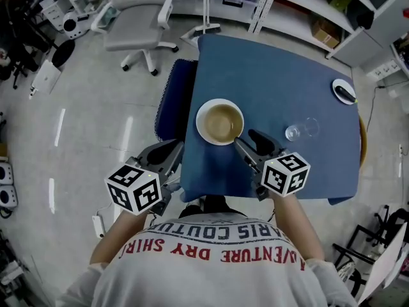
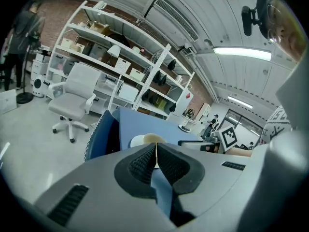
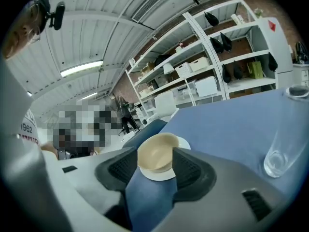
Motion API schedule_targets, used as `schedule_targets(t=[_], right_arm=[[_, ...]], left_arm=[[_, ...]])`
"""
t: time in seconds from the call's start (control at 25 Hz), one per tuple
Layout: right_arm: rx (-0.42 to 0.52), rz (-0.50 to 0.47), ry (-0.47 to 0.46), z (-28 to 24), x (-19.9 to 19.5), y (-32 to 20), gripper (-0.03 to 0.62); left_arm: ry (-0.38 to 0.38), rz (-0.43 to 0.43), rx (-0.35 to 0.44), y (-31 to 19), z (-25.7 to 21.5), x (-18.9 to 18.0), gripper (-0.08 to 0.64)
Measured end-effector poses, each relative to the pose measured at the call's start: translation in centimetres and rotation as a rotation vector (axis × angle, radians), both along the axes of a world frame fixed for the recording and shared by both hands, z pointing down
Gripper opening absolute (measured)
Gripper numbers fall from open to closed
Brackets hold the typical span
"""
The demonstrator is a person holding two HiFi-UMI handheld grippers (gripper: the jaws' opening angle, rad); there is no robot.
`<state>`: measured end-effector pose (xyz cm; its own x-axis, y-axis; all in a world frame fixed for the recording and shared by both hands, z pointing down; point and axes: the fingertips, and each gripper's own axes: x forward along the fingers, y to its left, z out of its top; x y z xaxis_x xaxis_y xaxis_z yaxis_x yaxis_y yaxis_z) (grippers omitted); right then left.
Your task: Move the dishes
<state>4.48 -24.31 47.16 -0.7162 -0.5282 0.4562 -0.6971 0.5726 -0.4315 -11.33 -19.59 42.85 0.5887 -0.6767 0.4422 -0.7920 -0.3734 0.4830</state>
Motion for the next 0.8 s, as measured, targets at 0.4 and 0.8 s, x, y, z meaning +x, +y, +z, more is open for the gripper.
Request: schedule_targets(t=[0.4, 0.8], right_arm=[[-0.198, 0.155, -0.041, 5.0, -0.5, -3.4, 0.195], [-0.278, 0.274, -0.089, 5.7, -0.5, -3.9, 0.058]], left_arm=[[-0.022, -0.078, -0.042, 0.5, 1.7, -3.4, 0.032], [-0.032, -0.112, -0.039, 0.9, 1.9, -4.4, 0.032]])
